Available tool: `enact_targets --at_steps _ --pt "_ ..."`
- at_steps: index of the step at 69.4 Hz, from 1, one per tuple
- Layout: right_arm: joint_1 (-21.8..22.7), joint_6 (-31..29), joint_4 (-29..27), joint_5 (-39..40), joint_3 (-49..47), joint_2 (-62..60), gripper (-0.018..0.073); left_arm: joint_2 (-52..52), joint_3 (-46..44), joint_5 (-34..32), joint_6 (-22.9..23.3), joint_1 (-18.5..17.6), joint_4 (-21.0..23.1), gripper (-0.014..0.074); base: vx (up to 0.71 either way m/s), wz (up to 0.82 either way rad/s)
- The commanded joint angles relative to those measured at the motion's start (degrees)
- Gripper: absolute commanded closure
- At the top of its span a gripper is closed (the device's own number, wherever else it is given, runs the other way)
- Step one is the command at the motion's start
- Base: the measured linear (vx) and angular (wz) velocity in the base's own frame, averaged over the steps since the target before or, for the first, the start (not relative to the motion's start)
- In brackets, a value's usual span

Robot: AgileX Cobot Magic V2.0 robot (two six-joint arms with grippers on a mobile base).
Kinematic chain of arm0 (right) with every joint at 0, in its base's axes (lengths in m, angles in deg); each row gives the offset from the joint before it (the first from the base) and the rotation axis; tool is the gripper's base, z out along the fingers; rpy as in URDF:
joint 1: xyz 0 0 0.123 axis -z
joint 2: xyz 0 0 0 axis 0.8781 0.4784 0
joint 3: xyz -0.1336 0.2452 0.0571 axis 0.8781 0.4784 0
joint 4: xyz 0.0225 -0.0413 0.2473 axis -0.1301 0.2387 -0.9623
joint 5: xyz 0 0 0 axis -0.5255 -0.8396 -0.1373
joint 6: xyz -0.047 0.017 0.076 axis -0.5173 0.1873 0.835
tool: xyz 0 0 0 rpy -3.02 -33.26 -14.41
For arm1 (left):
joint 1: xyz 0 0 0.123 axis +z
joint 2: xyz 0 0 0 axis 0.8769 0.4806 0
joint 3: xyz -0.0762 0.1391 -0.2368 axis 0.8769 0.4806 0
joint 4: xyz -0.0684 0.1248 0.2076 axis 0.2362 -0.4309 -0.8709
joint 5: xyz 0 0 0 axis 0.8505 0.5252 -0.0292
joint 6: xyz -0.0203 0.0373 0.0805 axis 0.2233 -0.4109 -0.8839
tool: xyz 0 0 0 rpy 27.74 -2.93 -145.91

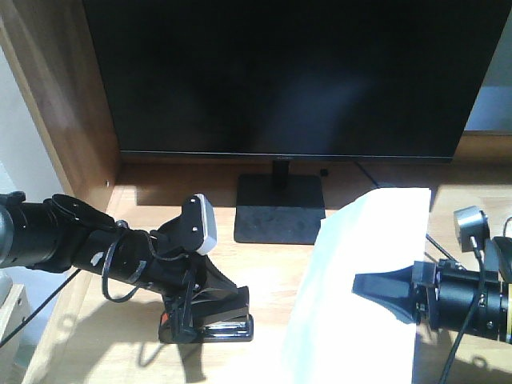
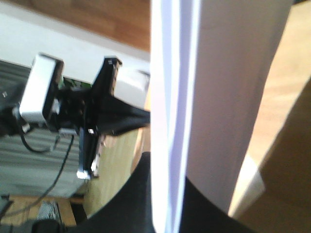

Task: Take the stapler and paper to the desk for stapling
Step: 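Swing the white paper sheet down toward the desk with the right gripper, then lay the paper flat on the desk beside the stapler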

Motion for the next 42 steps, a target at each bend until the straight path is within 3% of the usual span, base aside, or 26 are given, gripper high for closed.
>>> enact_targets --at_steps 1,27,42 --pt "0.2 -0.2 0.6 10.9 -1.3 -1.1 0.0562 -2.2 -1.4 2.0 -0.1 -0.2 2.8 0.0603 0.00 0.00" --pt "0.1 -0.8 5.0 10.9 -1.3 -1.1 0.0562 -2.2 -1.4 2.0 -0.1 -0.2 2.8 0.0603 0.00 0.00" --pt "-6.5 -3.4 -1.0 9.9 -1.3 0.9 0.0562 -2.2 -1.4 2.0 -0.1 -0.2 2.8 0.0603 0.00 0.00"
